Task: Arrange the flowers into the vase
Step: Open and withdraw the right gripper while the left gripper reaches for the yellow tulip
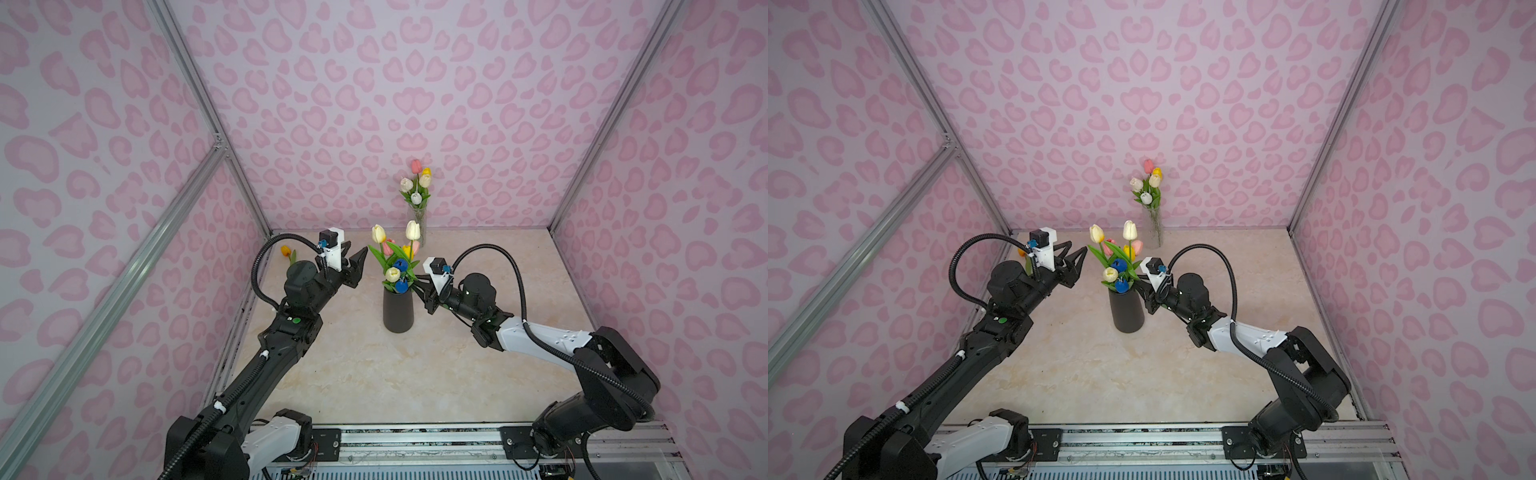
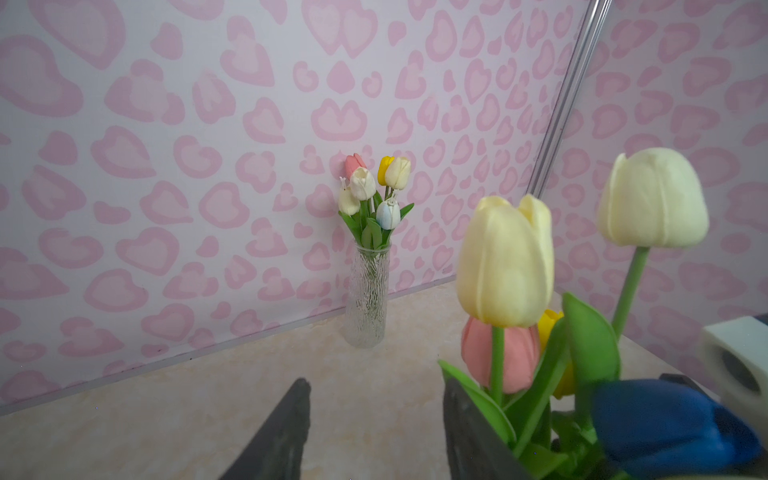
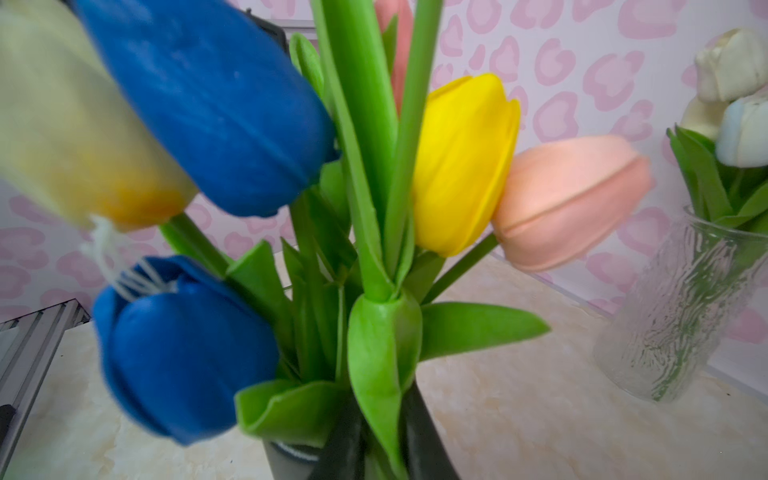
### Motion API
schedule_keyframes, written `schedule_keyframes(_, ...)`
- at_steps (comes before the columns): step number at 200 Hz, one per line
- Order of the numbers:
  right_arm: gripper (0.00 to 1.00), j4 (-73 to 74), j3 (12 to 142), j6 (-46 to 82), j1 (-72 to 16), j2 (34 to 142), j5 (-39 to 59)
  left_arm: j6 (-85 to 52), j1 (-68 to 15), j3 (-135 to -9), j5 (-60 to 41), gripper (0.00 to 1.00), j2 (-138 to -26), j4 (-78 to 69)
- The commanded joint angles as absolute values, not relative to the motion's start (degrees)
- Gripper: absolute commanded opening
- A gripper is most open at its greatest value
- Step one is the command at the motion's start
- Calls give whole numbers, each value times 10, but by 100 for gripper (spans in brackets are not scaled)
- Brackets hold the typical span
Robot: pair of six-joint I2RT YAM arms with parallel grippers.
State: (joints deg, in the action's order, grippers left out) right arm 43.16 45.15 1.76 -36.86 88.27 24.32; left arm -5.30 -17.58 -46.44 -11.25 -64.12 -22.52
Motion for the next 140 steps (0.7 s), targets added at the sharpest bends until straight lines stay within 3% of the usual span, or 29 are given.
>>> schedule_keyframes(1, 27, 437, 449, 9, -368, 876, 235, -45, -175, -459, -77, 53, -642, -247)
schedule_keyframes(27, 43, 409, 455, 2, -369, 848, 230, -49, -169, -458, 14, 54, -643, -224)
schedule_keyframes(56, 52, 385, 448, -9, -369, 796, 219, -92, -121, -469, 97, 57, -653, -165)
schedule_keyframes(102, 55, 419, 411, -11, -368, 713, 194, -166, 14, -595, 80, 62, -820, 84)
schedule_keyframes(140, 56, 436, 389, -32, -380, 674, 197, -130, 42, -733, 89, 66, -1002, 253)
